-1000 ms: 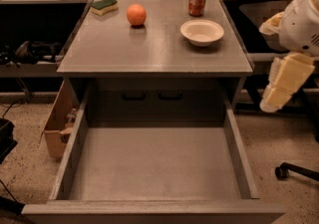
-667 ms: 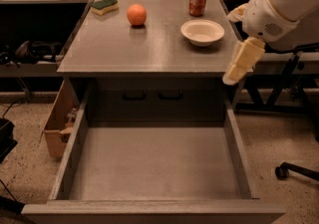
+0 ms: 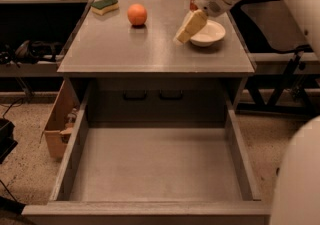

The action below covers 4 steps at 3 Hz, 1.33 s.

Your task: Place orange into top drawer

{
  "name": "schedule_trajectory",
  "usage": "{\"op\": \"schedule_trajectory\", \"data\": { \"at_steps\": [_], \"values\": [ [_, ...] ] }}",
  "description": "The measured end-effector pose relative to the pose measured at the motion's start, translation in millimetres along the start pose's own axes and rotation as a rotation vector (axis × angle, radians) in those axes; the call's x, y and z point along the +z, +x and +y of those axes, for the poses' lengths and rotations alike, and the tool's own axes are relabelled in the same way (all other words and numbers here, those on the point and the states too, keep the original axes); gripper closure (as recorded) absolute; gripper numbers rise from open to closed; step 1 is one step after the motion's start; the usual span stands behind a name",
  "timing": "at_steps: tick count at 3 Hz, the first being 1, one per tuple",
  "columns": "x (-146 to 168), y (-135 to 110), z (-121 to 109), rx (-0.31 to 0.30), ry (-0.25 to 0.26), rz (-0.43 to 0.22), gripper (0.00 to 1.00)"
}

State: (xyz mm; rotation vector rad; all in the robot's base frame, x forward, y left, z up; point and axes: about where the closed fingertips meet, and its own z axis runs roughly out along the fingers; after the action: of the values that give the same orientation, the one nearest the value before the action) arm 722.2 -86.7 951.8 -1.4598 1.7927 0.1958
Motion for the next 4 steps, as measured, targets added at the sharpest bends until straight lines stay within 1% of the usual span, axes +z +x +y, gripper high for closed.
{"op": "schedule_trajectory", "data": {
  "at_steps": [1,2,3,4],
  "values": [
    [63.9,-18.8,-51.2,0.121,0.064,0.004,0.00],
    [61.8,-20.6,-51.4,0.122,0.063,-0.001,0.00],
    [70.7,-18.5,-54.1,0.137,0.071,-0.011,0.00],
    [134.7,-30.3,-84.6,0.179,0.113,-0.090,0.00]
  ]
}}
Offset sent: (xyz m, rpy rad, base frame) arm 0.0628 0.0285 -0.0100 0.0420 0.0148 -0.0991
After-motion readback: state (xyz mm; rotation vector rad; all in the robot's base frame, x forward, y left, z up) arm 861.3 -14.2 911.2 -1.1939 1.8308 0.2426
